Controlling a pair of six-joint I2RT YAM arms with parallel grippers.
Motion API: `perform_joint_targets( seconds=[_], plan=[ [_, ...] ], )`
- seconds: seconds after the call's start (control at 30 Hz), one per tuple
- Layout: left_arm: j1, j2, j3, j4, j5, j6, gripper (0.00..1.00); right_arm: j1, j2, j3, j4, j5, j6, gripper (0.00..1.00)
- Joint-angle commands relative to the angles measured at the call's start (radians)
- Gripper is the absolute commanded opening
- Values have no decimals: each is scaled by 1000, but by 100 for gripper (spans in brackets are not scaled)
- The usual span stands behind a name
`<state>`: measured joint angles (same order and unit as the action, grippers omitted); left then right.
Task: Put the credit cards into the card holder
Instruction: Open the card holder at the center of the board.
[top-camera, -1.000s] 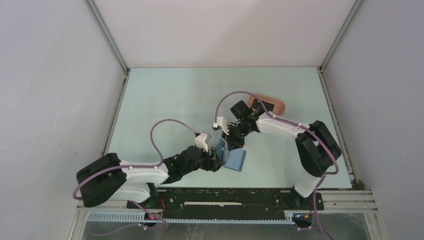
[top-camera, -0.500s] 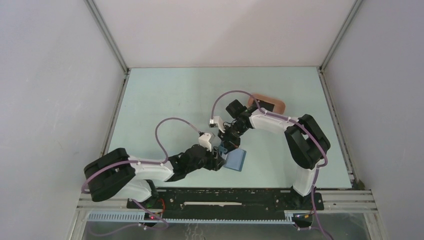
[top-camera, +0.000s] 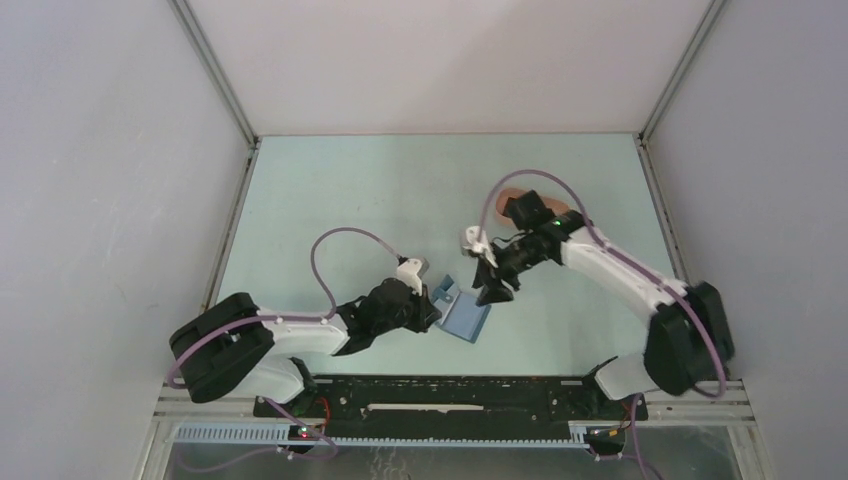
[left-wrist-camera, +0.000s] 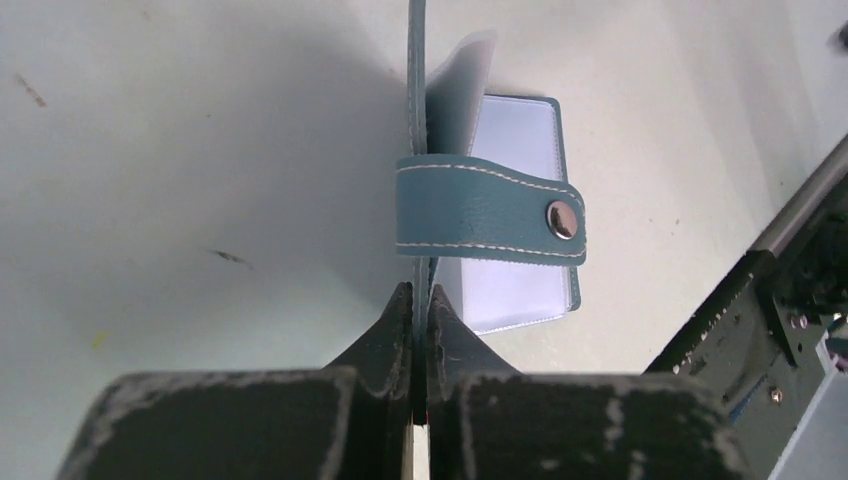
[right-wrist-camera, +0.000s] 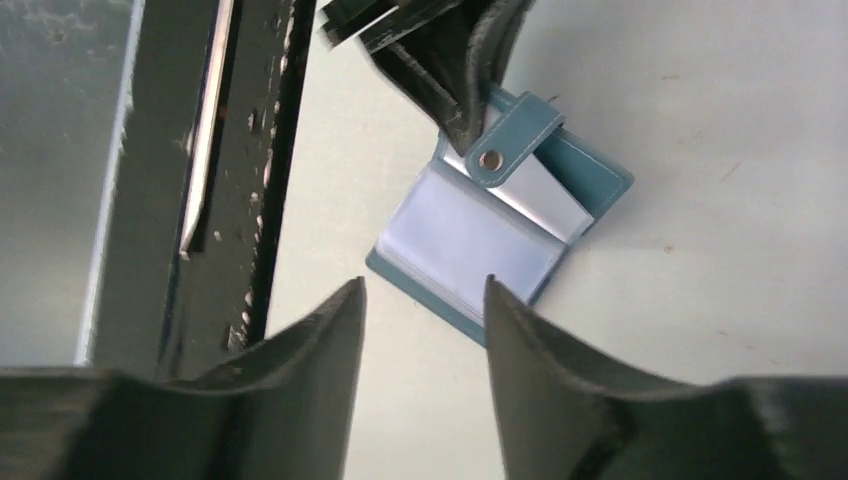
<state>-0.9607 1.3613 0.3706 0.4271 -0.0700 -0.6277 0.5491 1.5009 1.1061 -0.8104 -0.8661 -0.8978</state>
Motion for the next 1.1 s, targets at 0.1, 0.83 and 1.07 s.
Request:
perform_joint_targets(
  seconds=[0.1,0.83,1.07],
  plan=[
    [83,49,4,45,329,88,0,57,-166,-208,8,50,-469,74],
    [149,217,-11,180,466,-35,0,188,-66,-260,87,246,-501,53],
    [149,213,-10,180,467,-35,0,203,-49,-264,89,266,-499,59]
  ],
)
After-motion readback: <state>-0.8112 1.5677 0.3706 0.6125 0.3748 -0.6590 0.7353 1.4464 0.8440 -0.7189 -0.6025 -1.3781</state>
